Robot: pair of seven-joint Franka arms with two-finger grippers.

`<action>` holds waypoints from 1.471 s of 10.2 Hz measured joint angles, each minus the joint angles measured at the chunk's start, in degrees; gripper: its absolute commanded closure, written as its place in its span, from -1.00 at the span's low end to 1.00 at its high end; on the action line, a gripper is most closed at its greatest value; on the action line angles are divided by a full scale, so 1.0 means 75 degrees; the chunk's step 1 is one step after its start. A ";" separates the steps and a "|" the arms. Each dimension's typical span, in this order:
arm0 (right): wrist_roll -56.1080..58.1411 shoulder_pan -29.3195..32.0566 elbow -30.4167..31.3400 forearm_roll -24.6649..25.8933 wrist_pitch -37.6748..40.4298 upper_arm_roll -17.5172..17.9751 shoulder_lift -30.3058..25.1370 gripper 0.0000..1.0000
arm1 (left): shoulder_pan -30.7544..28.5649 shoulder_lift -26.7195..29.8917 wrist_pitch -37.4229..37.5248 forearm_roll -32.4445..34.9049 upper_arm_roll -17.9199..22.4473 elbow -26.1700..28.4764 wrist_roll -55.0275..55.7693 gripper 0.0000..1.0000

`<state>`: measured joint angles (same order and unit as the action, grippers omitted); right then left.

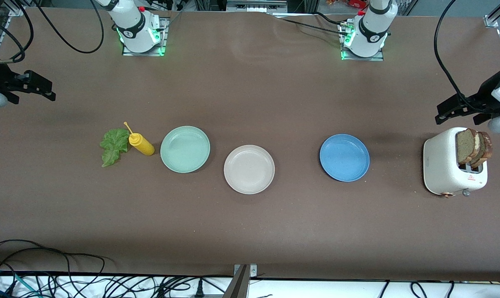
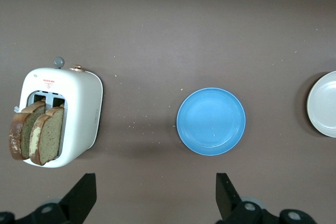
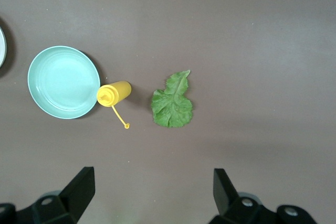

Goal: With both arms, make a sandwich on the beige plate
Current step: 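Lower the left gripper onto a bread slice in the toaster and grasp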

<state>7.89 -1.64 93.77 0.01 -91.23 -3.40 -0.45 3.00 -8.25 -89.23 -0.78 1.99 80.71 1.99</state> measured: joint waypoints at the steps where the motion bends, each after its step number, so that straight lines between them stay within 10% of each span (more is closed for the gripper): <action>1: 0.0000 0.0000 0.0000 0.0000 0.0000 0.0000 0.0000 -1.00 | -0.0011 -0.0086 0.0000 0.0000 0.0017 0.0003 0.0000 -1.00; 15: 0.0000 0.0000 -0.0006 0.0000 0.0003 -0.0002 0.0002 -1.00 | -0.1794 -0.1724 -0.1126 0.0406 0.0230 0.0060 -0.2105 -1.00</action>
<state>7.89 -1.64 93.73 0.01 -91.20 -3.41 -0.43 -10.46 -21.18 -97.67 2.26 3.71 81.16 -13.80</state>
